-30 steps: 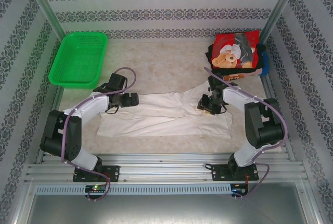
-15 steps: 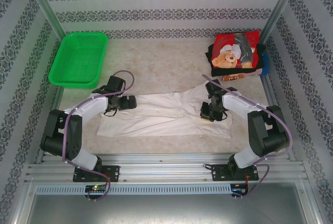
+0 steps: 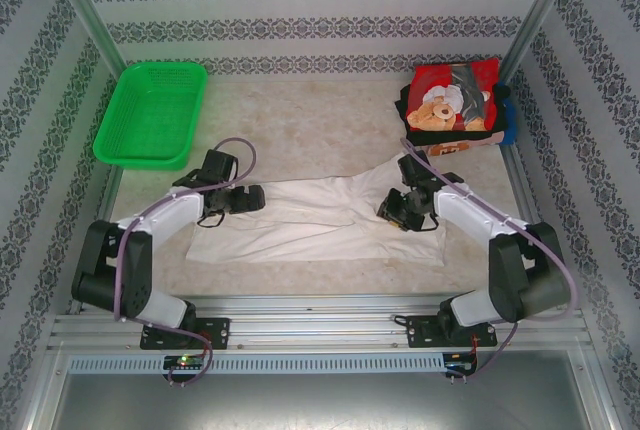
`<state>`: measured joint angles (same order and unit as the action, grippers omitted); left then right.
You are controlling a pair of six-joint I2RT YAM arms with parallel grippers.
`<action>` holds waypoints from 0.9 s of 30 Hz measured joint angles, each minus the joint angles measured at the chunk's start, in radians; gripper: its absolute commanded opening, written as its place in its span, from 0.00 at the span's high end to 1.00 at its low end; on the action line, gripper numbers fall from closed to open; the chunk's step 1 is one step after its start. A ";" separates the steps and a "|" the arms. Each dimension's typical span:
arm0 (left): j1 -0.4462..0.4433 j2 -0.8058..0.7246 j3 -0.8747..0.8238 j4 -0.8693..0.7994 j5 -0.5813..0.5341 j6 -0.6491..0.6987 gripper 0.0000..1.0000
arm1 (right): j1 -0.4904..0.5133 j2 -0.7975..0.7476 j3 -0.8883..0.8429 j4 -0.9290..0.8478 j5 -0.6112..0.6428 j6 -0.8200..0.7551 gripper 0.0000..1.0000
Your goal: Fold and stack the t-shirts
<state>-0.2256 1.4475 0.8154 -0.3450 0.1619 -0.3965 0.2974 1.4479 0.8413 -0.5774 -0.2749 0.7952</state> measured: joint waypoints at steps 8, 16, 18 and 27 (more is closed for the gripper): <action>0.005 -0.163 -0.022 0.085 0.104 0.017 0.00 | 0.013 0.051 -0.023 0.054 -0.008 0.083 0.69; -0.009 -0.275 -0.023 0.099 0.153 0.047 0.00 | 0.045 0.109 -0.024 0.092 -0.006 0.132 0.70; -0.011 -0.288 -0.023 0.098 0.153 0.053 0.00 | 0.054 0.121 -0.023 0.104 -0.006 0.146 0.72; -0.011 -0.323 -0.043 0.095 0.153 0.060 0.00 | 0.080 0.124 -0.023 0.111 0.001 0.192 0.94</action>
<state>-0.2367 1.1248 0.7719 -0.2504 0.3149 -0.3363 0.3779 1.5715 0.8181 -0.4667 -0.2741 0.9871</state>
